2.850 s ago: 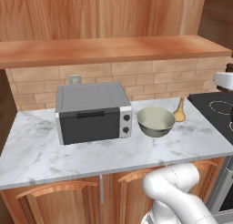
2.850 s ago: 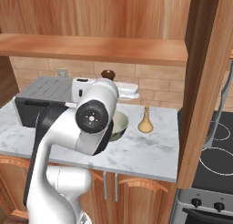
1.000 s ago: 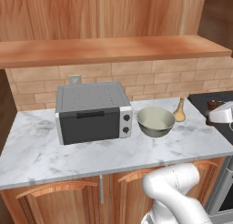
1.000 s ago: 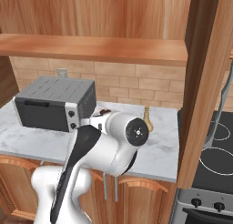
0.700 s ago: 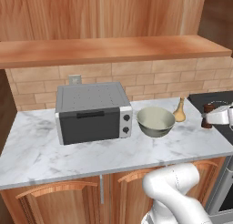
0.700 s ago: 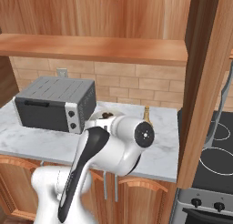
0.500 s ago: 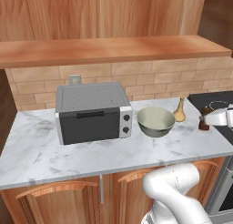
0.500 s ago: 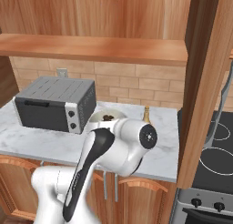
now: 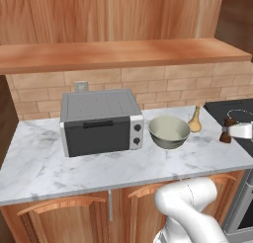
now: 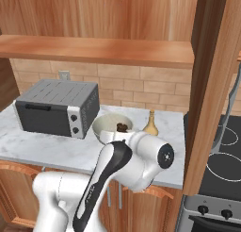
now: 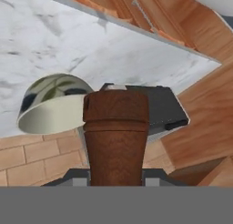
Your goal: Retrieve the bottle and the shaker from the cabinet and place them next to the mixing bowl on the counter. Then add garlic from the fridge to the mixing bowl.
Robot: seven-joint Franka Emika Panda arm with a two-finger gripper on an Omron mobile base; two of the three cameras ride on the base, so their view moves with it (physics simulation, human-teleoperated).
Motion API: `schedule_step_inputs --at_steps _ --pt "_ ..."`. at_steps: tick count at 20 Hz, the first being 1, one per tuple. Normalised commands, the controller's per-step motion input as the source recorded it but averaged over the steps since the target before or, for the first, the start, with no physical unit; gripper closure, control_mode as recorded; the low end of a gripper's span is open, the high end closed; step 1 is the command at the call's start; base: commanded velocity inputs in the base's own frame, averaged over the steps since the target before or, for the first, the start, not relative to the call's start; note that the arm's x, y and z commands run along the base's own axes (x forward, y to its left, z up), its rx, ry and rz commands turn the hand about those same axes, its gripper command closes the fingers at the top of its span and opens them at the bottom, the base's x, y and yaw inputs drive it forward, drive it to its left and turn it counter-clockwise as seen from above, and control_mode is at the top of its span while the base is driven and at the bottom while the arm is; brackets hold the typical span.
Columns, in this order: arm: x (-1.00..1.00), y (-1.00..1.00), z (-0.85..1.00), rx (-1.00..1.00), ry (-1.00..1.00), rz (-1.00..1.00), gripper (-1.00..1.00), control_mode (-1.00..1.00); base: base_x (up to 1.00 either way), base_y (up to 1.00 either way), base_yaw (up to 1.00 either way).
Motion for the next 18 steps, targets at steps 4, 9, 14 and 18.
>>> schedule_step_inputs --at_steps 4,9,14,18 --pt "0.02 -0.28 -0.49 -0.17 -0.34 0.0 1.0 -1.0 0.0 0.0 0.0" --pt "0.1 -0.18 -0.55 -0.24 -0.31 0.01 1.0 -1.0 0.0 0.0 0.0" --pt "0.2 -0.02 -0.56 -0.29 -0.27 0.07 1.0 -1.0 0.0 0.0 0.0" --pt "0.24 0.0 -0.53 -0.27 -0.28 0.1 1.0 -1.0 0.0 0.0 0.0"
